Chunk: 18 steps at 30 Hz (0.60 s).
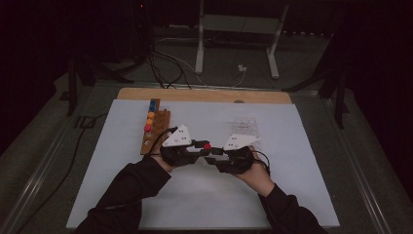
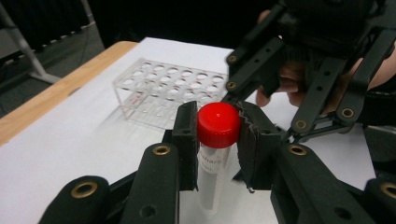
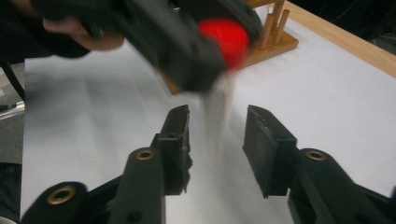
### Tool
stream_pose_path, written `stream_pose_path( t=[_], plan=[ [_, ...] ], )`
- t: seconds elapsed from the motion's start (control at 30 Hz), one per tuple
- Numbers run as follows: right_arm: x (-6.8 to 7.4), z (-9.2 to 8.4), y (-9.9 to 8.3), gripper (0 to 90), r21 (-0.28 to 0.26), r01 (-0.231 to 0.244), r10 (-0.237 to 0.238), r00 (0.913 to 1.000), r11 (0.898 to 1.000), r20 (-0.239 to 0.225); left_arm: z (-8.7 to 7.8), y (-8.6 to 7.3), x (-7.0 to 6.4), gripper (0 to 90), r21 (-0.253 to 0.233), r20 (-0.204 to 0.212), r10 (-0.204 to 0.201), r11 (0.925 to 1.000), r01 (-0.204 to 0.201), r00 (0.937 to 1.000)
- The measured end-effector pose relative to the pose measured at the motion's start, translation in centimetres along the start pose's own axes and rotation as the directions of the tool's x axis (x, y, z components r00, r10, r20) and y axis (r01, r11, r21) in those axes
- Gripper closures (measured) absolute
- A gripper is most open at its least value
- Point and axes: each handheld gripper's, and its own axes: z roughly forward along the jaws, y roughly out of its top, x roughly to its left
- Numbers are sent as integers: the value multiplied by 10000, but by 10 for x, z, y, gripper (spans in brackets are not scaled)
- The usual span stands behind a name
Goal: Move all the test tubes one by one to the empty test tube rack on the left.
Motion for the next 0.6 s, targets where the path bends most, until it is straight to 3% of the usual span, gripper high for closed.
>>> stream_pose_path(
  t=[0.2, 0.33, 0.4, 0.6],
  plan=[
    [-4, -8, -4, 230, -458, -374, 381, 9992, 9982, 150, -36, 6, 14, 718, -168, -797, -106, 9998, 93, 9968],
    [-6, -12, -7, 28, -664, -567, 566, 9984, 9962, -44, -62, 6, 25, 718, -277, -1518, -290, 9993, 251, 9880],
    [-7, -14, -8, 0, -690, -627, 618, 9980, 9956, -142, -75, 5, 30, 718, -371, -1766, -430, 9986, 370, 9833],
    [-7, -16, -8, 0, -755, -599, 621, 9977, 9953, 269, -106, 0, 41, 718, -515, -2604, -632, 9973, 515, 9634]
  ],
)
